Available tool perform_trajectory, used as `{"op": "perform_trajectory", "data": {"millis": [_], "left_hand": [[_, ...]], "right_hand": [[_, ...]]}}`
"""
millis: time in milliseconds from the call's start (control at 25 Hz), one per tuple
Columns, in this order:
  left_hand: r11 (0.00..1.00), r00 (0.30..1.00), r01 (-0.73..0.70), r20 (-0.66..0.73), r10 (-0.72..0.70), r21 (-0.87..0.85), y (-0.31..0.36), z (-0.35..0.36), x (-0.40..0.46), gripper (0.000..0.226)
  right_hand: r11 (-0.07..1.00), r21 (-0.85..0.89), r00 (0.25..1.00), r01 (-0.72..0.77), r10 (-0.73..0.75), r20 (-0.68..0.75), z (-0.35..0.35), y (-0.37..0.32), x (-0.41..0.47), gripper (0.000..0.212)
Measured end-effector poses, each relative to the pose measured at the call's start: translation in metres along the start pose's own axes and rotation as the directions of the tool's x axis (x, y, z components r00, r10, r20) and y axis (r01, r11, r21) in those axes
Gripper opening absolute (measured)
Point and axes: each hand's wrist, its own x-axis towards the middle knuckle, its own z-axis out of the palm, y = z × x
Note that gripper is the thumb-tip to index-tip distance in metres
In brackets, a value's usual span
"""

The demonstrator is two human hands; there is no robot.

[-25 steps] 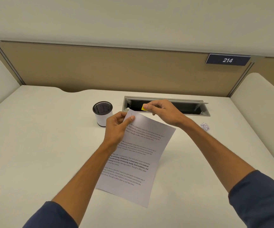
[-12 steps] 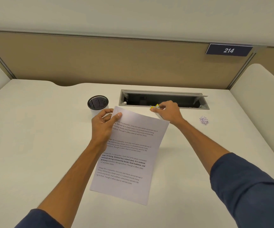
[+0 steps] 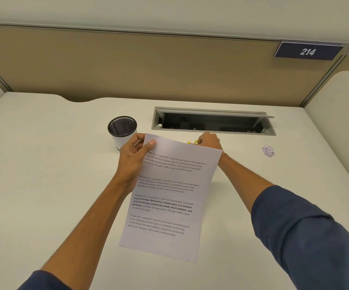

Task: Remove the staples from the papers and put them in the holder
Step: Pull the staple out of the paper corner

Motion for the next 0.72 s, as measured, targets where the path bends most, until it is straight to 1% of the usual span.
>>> {"op": "perform_trajectory", "data": {"millis": [160, 320, 560, 640, 680, 720], "left_hand": [[0.999, 1.000, 0.010, 0.027, -0.009, -0.039, -0.002, -0.001, 0.006, 0.006], [0.999, 1.000, 0.017, 0.024, -0.016, -0.029, -0.005, -0.002, 0.010, 0.005], [0.999, 0.999, 0.024, 0.026, -0.023, -0.043, -0.006, -0.001, 0.013, 0.006], [0.998, 0.999, 0.032, 0.037, -0.031, -0.049, -0.006, -0.002, 0.013, 0.007], [0.998, 0.998, 0.034, 0.047, -0.032, -0.052, -0.006, -0.002, 0.013, 0.008], [0.998, 0.998, 0.035, 0.058, -0.032, -0.051, -0.005, -0.002, 0.013, 0.009]], "right_hand": [[0.999, -0.034, 1.000, -0.017, 0.017, -0.019, 0.004, 0.001, 0.007, 0.037], [0.996, -0.087, 0.999, -0.034, 0.033, -0.022, 0.007, 0.003, 0.013, 0.033], [0.998, -0.064, 0.998, -0.027, 0.023, -0.060, 0.001, 0.003, 0.009, 0.052], [1.000, 0.004, 0.998, -0.011, 0.011, -0.063, -0.008, -0.001, 0.010, 0.054], [0.997, 0.080, 0.999, 0.011, -0.007, -0.039, -0.014, -0.004, 0.009, 0.050], [0.984, 0.175, 0.999, 0.031, -0.034, 0.015, -0.023, -0.010, 0.006, 0.044]]}}
